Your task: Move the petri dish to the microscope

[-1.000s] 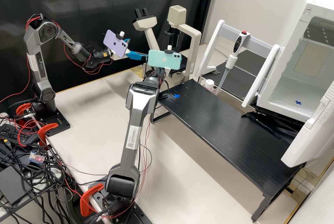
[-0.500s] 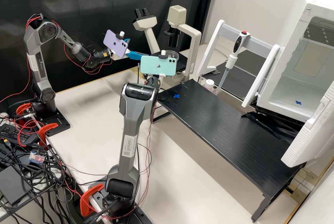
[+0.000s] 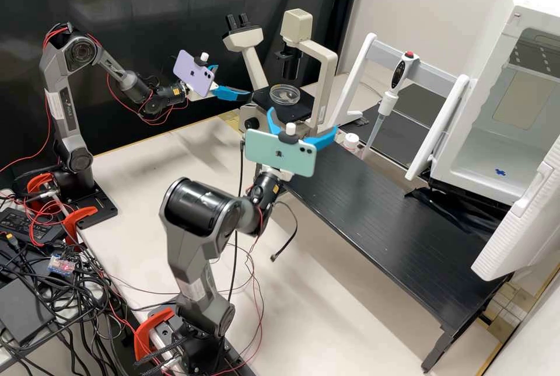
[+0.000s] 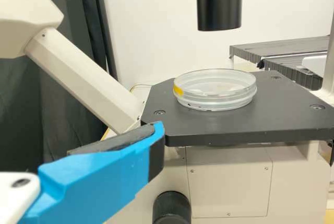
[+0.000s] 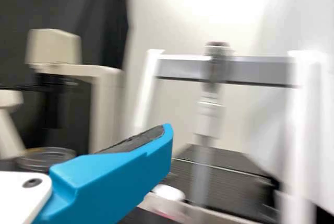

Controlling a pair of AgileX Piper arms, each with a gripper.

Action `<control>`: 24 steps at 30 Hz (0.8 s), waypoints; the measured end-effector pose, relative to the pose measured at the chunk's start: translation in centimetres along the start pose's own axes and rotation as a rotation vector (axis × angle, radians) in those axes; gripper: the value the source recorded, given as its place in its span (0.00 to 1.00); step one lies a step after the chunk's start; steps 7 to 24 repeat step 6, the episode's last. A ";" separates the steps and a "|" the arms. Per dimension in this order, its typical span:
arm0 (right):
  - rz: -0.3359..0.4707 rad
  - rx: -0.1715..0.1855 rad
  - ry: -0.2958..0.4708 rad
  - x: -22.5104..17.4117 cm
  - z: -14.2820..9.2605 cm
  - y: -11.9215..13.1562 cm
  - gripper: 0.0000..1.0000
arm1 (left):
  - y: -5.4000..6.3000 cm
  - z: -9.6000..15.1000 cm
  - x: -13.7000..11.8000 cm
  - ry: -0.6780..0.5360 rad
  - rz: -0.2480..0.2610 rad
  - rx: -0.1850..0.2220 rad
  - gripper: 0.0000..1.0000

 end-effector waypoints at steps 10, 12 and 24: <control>0.089 -0.017 -0.195 -3.2 3.7 2.0 1.00 | 0.0 0.0 0.0 0.000 0.000 0.000 1.00; 0.089 -0.017 -0.195 -3.2 3.7 2.0 1.00 | 0.0 0.0 0.0 0.000 0.000 0.000 1.00; 0.089 -0.017 -0.195 -3.2 3.7 2.0 1.00 | 0.0 0.0 0.0 0.000 0.000 0.000 1.00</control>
